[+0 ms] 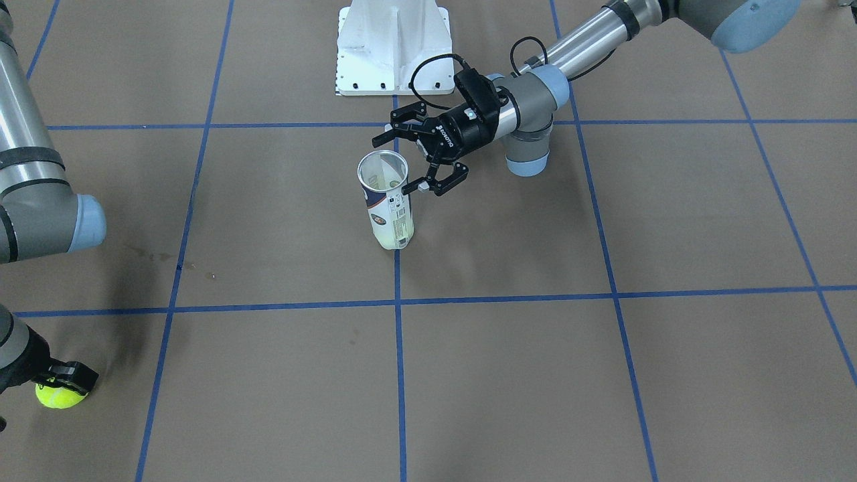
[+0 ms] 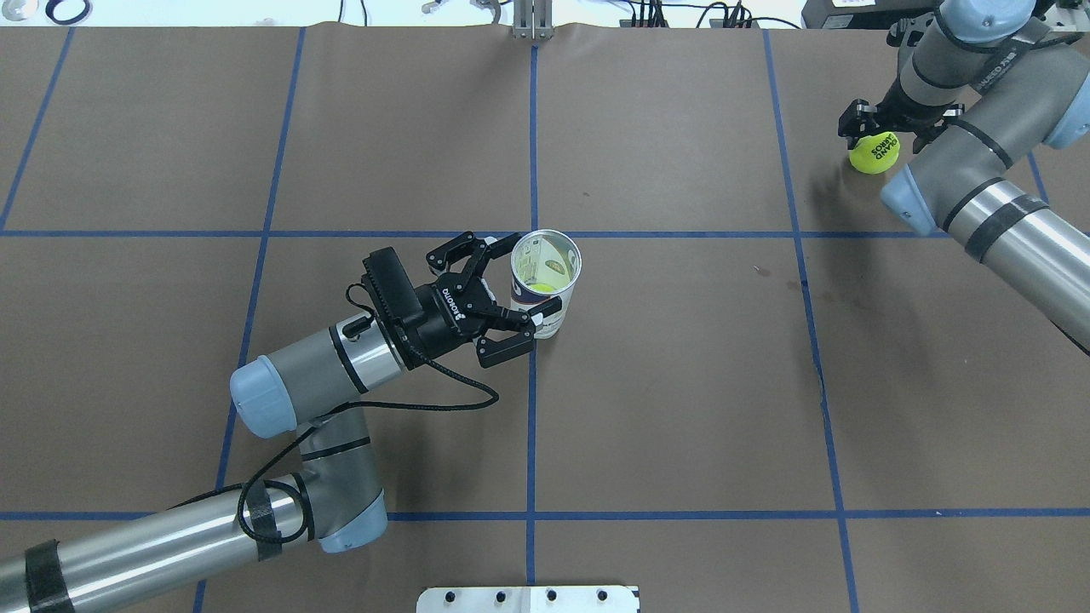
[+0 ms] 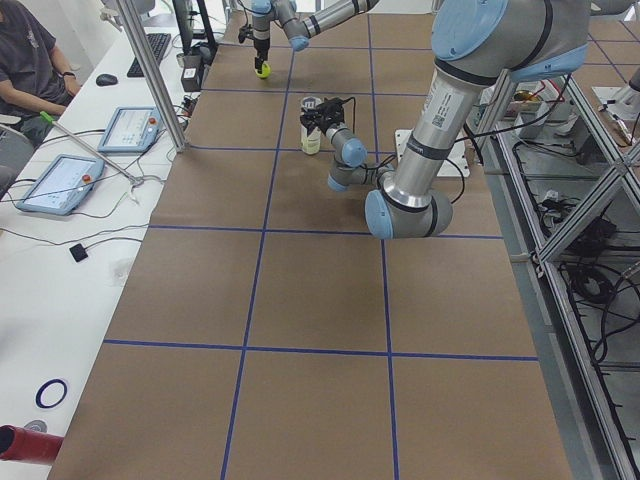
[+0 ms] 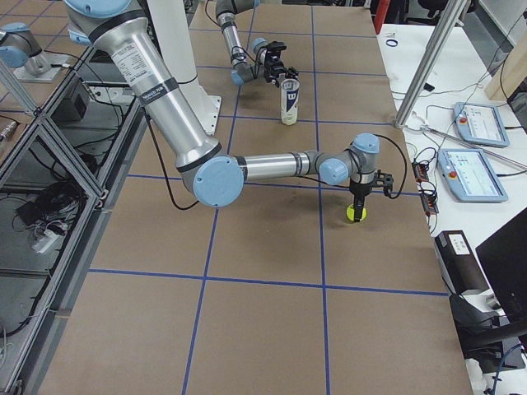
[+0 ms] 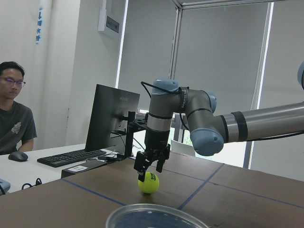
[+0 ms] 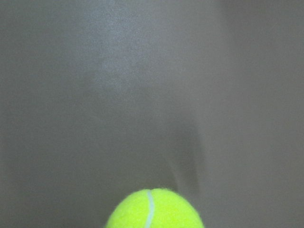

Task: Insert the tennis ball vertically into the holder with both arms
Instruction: 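Move the right gripper to the Wilson 3 tennis ball and grasp it, then carry the second ball with the right gripper over the can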

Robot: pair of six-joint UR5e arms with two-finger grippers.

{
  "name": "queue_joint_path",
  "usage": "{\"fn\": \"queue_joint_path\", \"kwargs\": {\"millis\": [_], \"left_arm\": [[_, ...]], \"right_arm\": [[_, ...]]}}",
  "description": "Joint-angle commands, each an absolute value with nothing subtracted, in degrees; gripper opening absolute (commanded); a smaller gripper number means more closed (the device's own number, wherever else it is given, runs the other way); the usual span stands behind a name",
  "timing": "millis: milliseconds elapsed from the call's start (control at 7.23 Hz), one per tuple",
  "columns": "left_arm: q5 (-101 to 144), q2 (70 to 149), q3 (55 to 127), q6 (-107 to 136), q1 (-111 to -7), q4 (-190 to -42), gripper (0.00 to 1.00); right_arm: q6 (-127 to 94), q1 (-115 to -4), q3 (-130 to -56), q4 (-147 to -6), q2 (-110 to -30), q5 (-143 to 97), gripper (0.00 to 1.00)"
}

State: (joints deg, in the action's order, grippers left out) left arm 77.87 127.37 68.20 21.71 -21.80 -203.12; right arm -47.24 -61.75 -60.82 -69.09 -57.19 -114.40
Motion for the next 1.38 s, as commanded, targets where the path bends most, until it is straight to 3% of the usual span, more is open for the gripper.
{"fn": "queue_joint_path", "kwargs": {"millis": [0,138,415,691,1244], "left_arm": [[77.87,127.35,68.2,21.71,-21.8,-203.12,0.99],[77.87,127.35,68.2,21.62,-21.8,-203.12,0.99],[77.87,127.18,68.2,21.62,-21.8,-203.12,0.99],[77.87,127.0,68.2,21.62,-21.8,-203.2,0.99],[77.87,127.0,68.2,21.62,-21.8,-203.2,0.99]], "right_arm": [[-47.29,-61.44,-60.82,-69.08,-57.13,-114.61,0.91],[-47.29,-61.44,-60.82,-69.08,-57.22,-114.61,0.66],[-47.29,-61.44,-60.99,-69.08,-57.13,-114.78,0.0],[-47.55,-61.52,-65.7,-70.39,-57.22,-115.74,0.0],[-55.33,-59.78,-99.24,-100.67,-57.48,-123.55,0.0]]}}
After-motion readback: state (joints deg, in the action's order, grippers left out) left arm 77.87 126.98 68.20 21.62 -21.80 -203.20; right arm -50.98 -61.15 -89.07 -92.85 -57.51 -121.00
